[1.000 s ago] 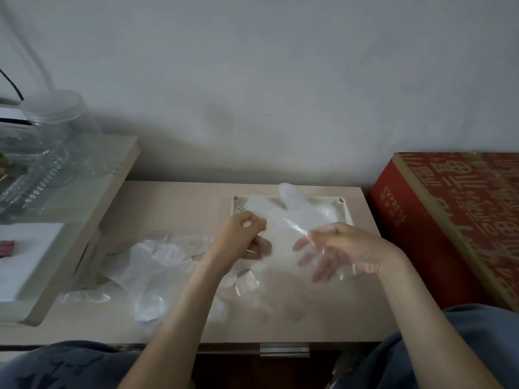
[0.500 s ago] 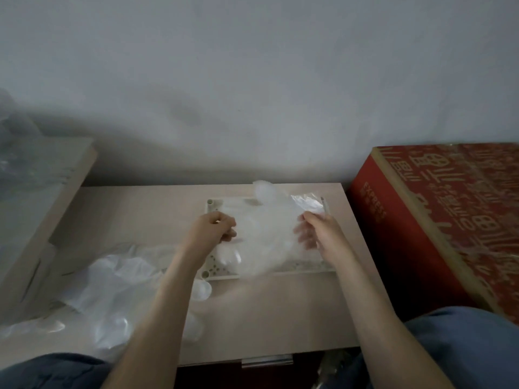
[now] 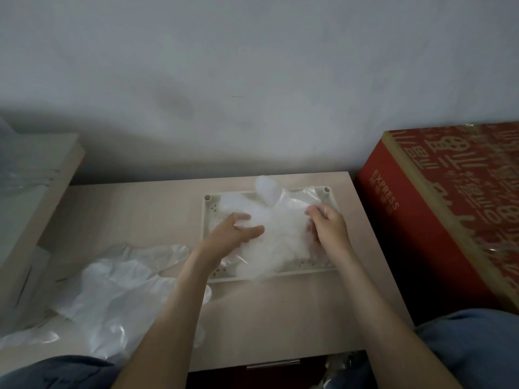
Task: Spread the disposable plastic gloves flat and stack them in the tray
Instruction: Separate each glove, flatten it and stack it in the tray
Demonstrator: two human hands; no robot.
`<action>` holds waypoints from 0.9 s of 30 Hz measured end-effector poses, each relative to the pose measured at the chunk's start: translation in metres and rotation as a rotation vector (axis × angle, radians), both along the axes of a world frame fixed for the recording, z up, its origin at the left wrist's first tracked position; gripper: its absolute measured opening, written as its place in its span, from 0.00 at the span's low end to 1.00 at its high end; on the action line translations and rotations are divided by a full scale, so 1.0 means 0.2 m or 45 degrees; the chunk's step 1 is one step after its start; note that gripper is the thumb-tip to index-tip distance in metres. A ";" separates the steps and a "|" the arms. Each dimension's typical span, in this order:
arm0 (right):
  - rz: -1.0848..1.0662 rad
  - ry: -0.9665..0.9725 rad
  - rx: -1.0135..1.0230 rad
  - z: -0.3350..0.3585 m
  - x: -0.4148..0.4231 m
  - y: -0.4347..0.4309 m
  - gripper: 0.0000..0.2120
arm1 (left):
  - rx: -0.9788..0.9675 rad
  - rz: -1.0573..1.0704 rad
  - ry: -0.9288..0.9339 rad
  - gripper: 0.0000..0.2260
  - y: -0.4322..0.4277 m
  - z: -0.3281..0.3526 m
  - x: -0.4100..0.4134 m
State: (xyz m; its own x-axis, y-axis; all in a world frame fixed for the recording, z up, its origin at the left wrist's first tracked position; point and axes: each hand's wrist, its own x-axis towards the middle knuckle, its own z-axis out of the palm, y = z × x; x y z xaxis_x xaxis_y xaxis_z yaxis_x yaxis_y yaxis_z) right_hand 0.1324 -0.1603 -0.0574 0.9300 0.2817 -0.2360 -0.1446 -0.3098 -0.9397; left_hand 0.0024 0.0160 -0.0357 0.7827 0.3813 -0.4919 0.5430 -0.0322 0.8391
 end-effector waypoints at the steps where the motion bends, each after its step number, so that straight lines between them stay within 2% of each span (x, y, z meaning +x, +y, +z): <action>1: 0.042 -0.001 0.071 0.01 -0.01 0.00 0.09 | -0.056 -0.046 0.012 0.21 0.00 0.00 0.00; 4: 0.102 -0.049 0.180 0.04 -0.01 0.02 0.08 | 0.011 -0.203 0.011 0.18 0.01 -0.02 0.02; 7: 0.100 -0.053 0.287 0.07 -0.02 0.02 0.07 | 0.082 -0.199 0.067 0.17 0.02 -0.04 0.02; 10: 0.179 -0.039 0.424 0.12 -0.03 0.01 0.09 | 0.118 -0.275 0.044 0.12 0.03 -0.04 0.01; 14: 0.226 -0.011 0.627 0.20 -0.04 0.03 0.10 | -0.040 -0.253 -0.061 0.11 0.01 -0.01 -0.01; 18: 0.103 0.086 0.811 0.23 -0.03 0.03 0.09 | -0.182 -0.158 -0.204 0.12 -0.01 0.01 -0.01; 21: -0.040 0.171 0.833 0.18 -0.01 0.02 0.09 | -0.309 -0.176 -0.232 0.16 -0.03 0.02 0.00; 24: -0.135 0.199 0.799 0.11 0.00 0.01 0.08 | -0.287 -0.223 -0.232 0.08 -0.02 0.03 0.00; 27: -0.220 0.195 0.656 0.06 0.00 0.00 0.09 | -0.236 -0.200 -0.174 0.08 0.01 0.05 -0.04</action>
State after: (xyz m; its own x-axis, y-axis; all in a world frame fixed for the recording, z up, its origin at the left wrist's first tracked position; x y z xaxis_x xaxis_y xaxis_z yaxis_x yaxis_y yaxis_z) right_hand 0.1322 -0.1613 -0.0453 0.9387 0.2432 -0.2443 -0.2995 0.2240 -0.9274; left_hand -0.0051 0.0184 -0.0265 0.8890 0.1635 -0.4277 0.4248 0.0540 0.9037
